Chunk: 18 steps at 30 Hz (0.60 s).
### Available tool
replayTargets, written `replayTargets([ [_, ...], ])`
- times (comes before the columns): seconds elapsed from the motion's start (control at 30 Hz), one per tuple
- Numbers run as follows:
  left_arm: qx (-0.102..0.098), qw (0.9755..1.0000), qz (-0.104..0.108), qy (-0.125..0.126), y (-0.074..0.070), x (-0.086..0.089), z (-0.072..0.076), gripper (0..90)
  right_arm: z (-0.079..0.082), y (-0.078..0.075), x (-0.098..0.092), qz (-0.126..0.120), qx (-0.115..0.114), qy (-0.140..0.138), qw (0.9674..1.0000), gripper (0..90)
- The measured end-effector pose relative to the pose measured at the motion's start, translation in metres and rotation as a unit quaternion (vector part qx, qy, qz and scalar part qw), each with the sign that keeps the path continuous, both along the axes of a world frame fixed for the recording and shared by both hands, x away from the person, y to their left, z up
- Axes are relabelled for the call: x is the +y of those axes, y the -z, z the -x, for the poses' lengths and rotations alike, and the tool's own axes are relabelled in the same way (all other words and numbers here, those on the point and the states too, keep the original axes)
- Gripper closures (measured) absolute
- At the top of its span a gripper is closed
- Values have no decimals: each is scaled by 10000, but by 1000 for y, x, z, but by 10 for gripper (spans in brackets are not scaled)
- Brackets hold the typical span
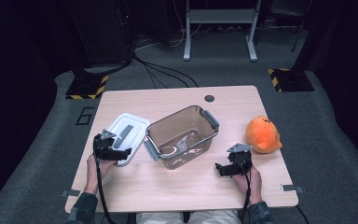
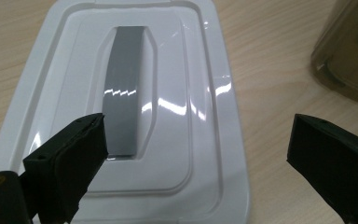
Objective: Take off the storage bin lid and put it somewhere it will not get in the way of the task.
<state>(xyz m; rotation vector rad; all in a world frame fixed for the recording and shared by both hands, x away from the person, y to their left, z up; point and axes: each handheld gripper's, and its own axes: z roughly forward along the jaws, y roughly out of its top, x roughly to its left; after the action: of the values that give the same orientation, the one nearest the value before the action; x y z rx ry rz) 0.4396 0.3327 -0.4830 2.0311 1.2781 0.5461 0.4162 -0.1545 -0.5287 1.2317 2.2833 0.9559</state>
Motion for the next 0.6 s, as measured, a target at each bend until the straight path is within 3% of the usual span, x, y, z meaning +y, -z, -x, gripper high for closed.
replayTargets([
  [0.6, -192, 9989, -185, 391, 19, -36, 44, 31, -1, 0, 1, -43, -3, 65, 10000, 11],
])
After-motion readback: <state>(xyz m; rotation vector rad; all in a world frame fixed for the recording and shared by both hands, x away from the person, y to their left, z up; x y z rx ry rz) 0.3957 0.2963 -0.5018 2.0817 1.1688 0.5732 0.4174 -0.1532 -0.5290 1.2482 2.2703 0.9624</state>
